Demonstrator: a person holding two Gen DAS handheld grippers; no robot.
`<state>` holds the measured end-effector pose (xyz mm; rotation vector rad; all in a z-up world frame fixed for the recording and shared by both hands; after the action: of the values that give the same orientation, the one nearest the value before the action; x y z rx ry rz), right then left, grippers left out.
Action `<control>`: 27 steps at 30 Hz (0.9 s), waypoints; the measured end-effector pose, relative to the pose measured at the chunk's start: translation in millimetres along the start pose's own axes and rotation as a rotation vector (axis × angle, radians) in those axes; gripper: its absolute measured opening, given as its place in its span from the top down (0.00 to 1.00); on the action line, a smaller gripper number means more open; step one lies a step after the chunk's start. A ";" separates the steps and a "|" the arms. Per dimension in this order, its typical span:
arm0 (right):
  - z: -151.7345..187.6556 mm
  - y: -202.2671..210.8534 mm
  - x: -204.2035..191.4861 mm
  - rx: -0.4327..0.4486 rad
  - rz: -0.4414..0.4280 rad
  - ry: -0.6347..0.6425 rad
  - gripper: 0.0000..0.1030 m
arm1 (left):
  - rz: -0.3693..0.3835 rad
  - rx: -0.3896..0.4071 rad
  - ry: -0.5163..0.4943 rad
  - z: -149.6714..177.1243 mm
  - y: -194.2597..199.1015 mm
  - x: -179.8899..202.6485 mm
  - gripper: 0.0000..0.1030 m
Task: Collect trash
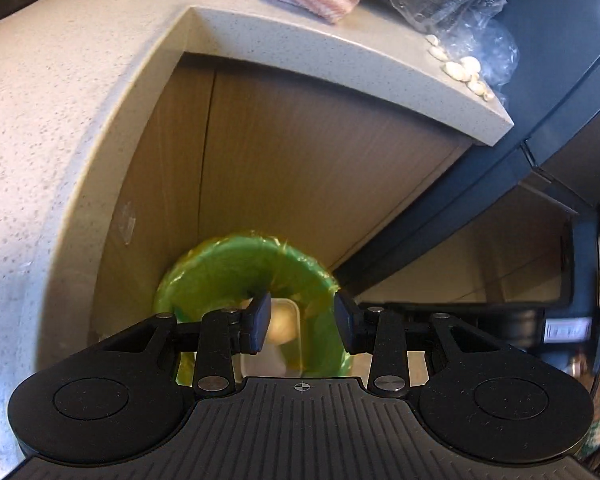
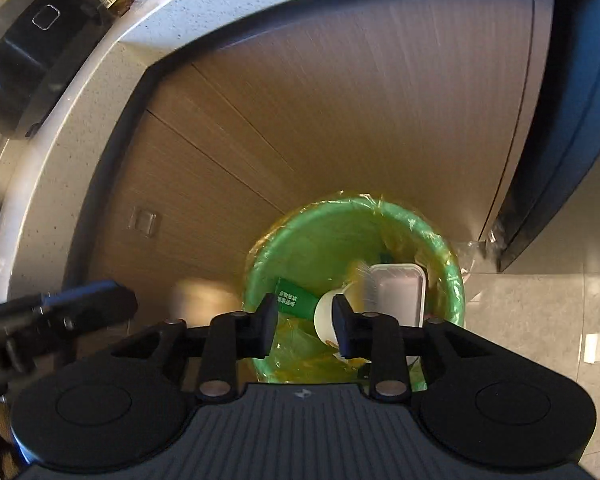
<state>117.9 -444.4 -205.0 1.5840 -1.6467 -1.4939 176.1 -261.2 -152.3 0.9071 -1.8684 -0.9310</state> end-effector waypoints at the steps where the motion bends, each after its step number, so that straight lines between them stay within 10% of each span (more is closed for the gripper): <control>1: 1.4 0.2 -0.4 0.001 0.006 0.004 0.63 | -0.002 0.007 0.001 -2.4 2.4 1.5 0.62; 10: -12.0 36.8 -41.4 0.123 0.073 0.149 0.56 | 0.035 0.252 0.124 9.9 91.6 -28.0 0.62; 17: -10.6 84.9 -154.4 0.325 0.002 0.436 0.36 | -0.273 0.584 0.157 73.4 197.9 -63.6 0.63; 27: 93.5 102.9 -281.2 0.333 -0.140 0.722 0.18 | -0.422 0.654 0.344 176.5 255.4 -100.7 0.83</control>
<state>68.1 -179.3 -44.9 2.1156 -1.4020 -0.5705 -0.9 -13.4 -35.1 1.7837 -1.7194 -0.3351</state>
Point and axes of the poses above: each gripper's, at about its wrist camera, not at the fingertips, and y roughly against the way its jaws point, x to its right, z to its underside, the point moved 1 cm from there along -y, roughly the way its jaws point, and after that the axes turned 10 degrees about y, right-handed, at the moved point
